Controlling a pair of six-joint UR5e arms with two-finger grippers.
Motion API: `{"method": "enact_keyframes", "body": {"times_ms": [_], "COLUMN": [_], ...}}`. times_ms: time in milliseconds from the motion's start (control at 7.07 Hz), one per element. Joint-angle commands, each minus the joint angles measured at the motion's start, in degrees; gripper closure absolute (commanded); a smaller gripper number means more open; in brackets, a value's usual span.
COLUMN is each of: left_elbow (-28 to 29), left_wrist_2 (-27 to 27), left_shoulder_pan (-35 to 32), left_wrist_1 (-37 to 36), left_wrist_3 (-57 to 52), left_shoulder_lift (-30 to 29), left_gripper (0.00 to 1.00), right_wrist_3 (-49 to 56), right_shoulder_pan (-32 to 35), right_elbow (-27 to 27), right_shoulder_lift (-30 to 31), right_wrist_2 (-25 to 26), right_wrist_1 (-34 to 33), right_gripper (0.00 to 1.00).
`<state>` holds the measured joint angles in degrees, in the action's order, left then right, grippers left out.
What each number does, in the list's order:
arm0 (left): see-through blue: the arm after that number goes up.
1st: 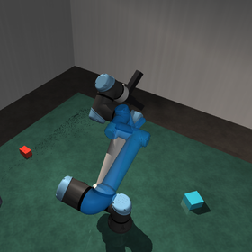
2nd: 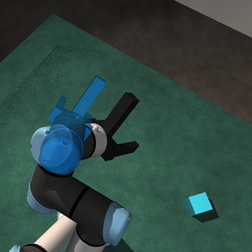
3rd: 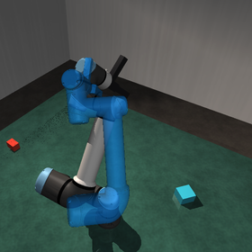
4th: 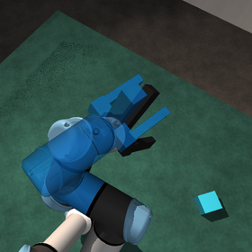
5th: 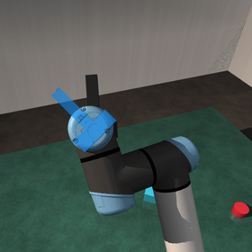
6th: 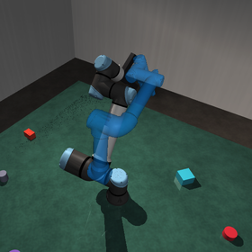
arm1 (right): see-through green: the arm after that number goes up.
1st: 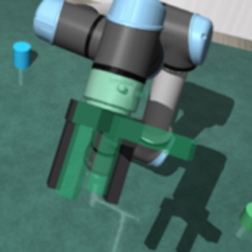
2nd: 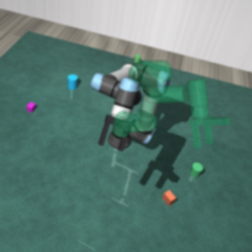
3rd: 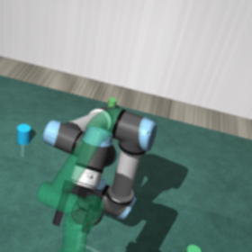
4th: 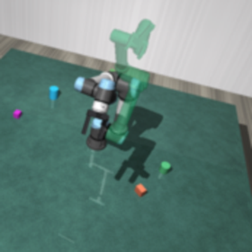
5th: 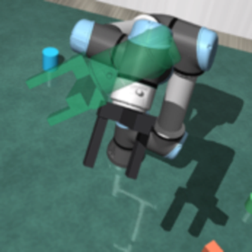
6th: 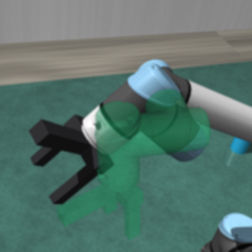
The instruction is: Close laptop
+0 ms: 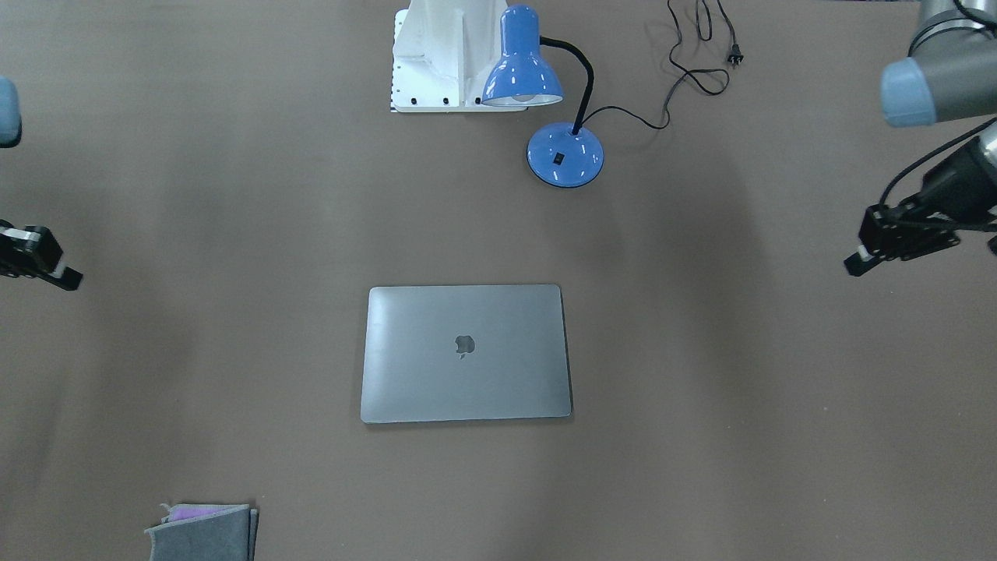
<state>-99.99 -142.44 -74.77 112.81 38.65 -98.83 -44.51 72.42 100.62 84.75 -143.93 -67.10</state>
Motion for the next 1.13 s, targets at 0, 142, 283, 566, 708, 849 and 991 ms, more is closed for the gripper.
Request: {"method": "enact_keyframes", "body": {"times_ms": [0,142,283,566,708,849,991], "left_elbow": [-2.4,-2.32,-1.79,-1.35,-0.83,-1.08,-2.22], "left_wrist_2": [-0.47,-0.47,-0.3,0.67,1.72,6.34,10.3], "left_shoulder_pan": [-6.86,-10.71,-13.01,-14.35,-14.18,-14.35,-16.44], "left_wrist_1": [0.13,0.21,-0.05,-0.14,-1.88,-8.59,-15.01], "left_wrist_3": [-14.94,-21.36,-26.64,-29.59,-30.73,-38.39,-43.6], "left_shoulder_lift": [11.51,16.25,18.04,22.17,23.23,23.51,23.07], "left_gripper": [0.03,0.02,0.02,0.02,0.02,0.02,0.02], "right_wrist_3": [19.8,28.08,35.64,52.53,55.12,56.27,56.37], "right_shoulder_pan": [8.14,10.18,12.81,17.92,18.11,18.2,18.11], "right_elbow": [2.39,2.04,1.86,2.21,2.04,1.77,1.51], "right_shoulder_lift": [13.98,17.43,17.46,15.29,13.09,12.72,12.89], "right_wrist_2": [1.88,5.29,6.63,12.67,15.49,15.87,15.87], "right_wrist_1": [-0.14,-0.57,-6.84,-20.64,-25.31,-26.06,-26.15], "right_gripper": [0.16,0.0,0.0,0.0,0.0,0.0,0.0]}}
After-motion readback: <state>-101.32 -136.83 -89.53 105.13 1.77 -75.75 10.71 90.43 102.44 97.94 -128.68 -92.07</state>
